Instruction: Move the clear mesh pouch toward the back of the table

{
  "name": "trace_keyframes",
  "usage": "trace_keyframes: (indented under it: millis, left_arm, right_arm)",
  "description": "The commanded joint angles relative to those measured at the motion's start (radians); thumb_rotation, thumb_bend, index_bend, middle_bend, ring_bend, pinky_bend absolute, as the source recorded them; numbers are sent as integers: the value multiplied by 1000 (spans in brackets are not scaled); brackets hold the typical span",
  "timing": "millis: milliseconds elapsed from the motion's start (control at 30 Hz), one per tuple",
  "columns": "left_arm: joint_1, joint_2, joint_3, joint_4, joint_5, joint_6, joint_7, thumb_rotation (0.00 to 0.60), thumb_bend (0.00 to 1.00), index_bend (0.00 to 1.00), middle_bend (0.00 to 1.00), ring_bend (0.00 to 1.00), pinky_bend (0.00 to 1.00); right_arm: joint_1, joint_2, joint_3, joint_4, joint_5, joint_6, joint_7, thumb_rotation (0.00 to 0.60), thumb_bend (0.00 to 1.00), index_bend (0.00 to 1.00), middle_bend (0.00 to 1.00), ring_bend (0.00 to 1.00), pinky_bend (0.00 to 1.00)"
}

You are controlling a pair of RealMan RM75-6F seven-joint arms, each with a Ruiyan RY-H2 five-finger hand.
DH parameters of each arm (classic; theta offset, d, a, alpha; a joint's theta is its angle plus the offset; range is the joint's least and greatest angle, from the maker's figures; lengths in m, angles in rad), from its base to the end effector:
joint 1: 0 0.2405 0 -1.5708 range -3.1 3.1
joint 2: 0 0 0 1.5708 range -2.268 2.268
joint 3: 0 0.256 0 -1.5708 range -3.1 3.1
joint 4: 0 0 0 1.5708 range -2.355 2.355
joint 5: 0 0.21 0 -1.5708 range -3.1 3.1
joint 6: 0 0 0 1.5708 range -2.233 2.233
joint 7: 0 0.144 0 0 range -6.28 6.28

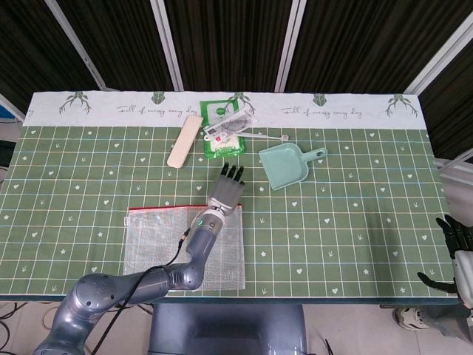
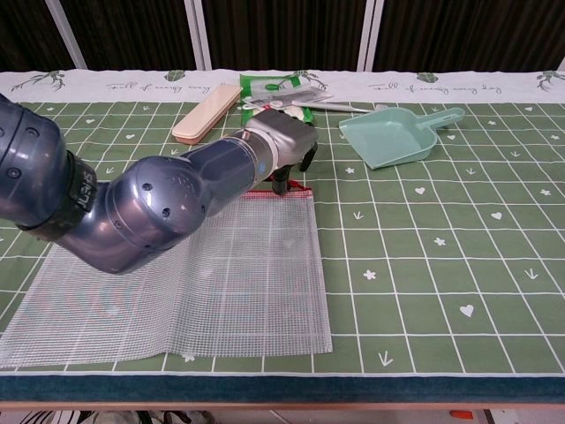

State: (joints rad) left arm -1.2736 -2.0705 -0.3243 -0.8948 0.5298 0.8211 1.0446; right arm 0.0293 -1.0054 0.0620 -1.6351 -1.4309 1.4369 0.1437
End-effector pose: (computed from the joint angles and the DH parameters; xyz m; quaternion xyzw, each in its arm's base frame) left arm -0.0074 0.3962 -0.1463 -0.8191 -0.2331 -0.2220 0.4749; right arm -0.3341 -0.1652 0.1939 0.5516 -0.4419 0.3707 0.6025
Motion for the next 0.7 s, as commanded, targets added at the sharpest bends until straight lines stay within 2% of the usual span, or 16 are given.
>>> trace_keyframes:
  millis: [33, 700]
  left_arm:
    - [4, 2, 2, -1, 7, 1, -9, 600, 258, 459, 45, 0, 1]
    - [42, 2, 26, 9, 111, 24, -111, 600, 257, 506, 70, 0, 12]
  right_arm:
    - [0, 0, 0, -1, 1, -1, 0, 600, 142, 0, 0, 0, 203]
    - [-1, 2, 0, -7, 7, -6, 0, 600, 145, 0, 0, 0, 203]
